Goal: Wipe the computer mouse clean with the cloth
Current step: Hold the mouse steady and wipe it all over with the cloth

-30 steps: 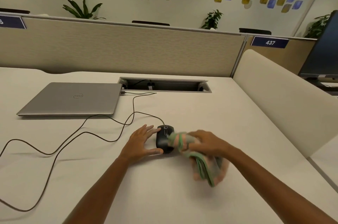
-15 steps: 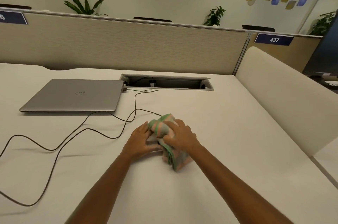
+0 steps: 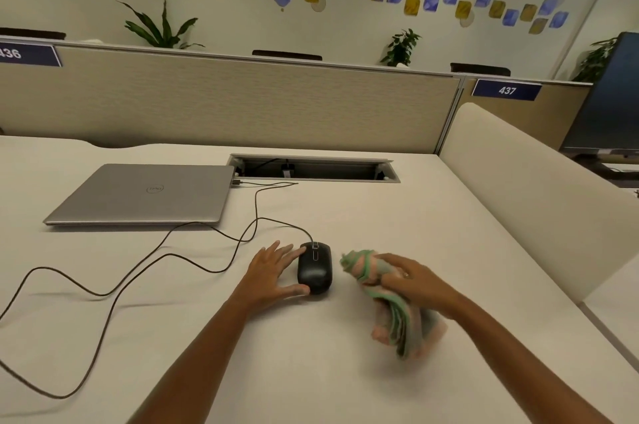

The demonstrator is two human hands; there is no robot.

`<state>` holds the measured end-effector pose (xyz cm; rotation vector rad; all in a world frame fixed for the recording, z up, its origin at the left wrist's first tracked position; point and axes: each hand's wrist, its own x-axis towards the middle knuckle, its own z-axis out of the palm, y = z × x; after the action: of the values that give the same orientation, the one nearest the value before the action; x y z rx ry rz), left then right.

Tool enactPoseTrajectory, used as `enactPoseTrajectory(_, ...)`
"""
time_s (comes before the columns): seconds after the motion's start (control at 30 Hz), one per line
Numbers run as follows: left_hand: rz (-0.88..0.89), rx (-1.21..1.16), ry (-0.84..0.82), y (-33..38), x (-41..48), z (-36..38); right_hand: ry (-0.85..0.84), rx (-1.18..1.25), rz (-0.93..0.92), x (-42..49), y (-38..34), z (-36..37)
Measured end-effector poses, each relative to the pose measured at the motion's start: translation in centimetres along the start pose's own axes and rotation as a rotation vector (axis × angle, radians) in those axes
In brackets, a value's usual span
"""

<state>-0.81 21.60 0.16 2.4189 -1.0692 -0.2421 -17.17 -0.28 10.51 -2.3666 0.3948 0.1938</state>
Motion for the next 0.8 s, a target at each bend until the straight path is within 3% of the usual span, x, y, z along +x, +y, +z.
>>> enactPoseTrajectory(0.1, -0.037, -0.024, -0.004, 0.8, -0.2, -0.5, 0.134, -0.051, 0.018, 0.8, 0.6, -1.7)
enactPoseTrajectory(0.33, -0.418, -0.129, 0.323, 5.2, 1.5, -0.7, 0.273, -0.145, 0.105, 5.2, 1.0, -1.3)
enactPoseTrajectory(0.5, -0.551, -0.247, 0.218, 7.4, 2.7, -0.6, 0.145, -0.347, 0.243, 7.1, 2.1, 2.1)
enactPoseTrajectory(0.63, -0.546, -0.316, 0.135, 7.0, 3.0, -1.3, 0.210, -0.428, 0.226, 7.3, 2.5, 3.5)
enactPoseTrajectory(0.8, -0.475, -0.394, 0.092, 6.2, 2.7, -2.3, 0.265, -0.213, 0.153, 6.8, 1.8, 1.8)
